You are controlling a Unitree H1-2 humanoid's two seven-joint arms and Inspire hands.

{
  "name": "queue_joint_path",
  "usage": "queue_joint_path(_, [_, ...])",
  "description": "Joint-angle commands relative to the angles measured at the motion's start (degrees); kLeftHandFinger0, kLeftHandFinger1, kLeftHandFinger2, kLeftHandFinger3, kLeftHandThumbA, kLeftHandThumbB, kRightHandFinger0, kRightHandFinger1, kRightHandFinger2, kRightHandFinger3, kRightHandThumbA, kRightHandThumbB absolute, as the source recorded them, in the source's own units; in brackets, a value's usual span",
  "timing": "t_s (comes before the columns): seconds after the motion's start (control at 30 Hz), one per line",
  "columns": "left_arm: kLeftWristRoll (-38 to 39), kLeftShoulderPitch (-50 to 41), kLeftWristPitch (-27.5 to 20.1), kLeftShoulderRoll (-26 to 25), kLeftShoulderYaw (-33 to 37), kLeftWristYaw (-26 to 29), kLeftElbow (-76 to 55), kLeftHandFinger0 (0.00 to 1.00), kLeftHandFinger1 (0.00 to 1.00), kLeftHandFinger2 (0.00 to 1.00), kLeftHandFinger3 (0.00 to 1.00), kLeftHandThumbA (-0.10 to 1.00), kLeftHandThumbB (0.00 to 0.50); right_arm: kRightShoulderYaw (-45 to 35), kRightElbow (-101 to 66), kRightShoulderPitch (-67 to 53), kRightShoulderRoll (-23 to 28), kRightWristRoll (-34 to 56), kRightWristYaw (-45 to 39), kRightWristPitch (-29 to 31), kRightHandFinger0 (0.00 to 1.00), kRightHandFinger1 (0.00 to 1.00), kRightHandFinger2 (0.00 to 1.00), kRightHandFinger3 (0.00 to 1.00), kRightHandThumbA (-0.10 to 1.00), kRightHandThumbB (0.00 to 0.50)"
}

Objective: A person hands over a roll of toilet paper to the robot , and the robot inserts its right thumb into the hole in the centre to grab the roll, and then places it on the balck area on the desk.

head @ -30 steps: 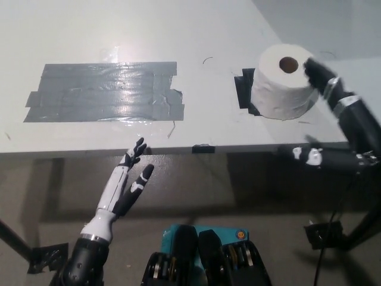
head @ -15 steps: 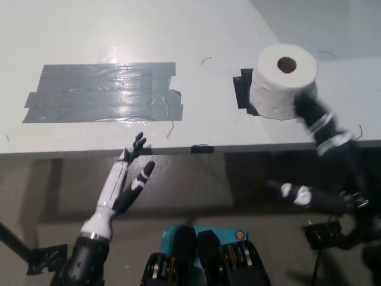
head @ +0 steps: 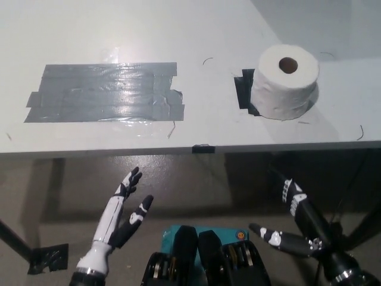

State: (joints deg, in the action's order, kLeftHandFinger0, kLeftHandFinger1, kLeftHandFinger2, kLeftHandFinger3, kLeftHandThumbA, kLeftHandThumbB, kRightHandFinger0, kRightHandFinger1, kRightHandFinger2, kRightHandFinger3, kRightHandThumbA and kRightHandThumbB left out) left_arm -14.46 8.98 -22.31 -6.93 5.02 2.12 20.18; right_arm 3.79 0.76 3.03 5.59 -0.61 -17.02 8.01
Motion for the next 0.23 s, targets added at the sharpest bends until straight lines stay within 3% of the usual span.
queue_joint_path(0.0, [-0.2,-1.4,-1.9,-0.1,0.1,0.7,-2.5,1.0,1.0,1.0,1.0,0.83,0.175,0.5,1.8,-0.4,0.0,-1.0,1.8,5.0,1.0,1.0,1.0,1.0,0.78,0.263])
queue_joint_path(0.2, [-0.5,-2.5,-2.0,-0.5,0.1,0.8,-3.0,1.0,1.0,1.0,1.0,0.82,0.161,1.0,3.6,-0.5,0.0,-0.8,1.4,5.2,1.0,1.0,1.0,1.0,0.77,0.265])
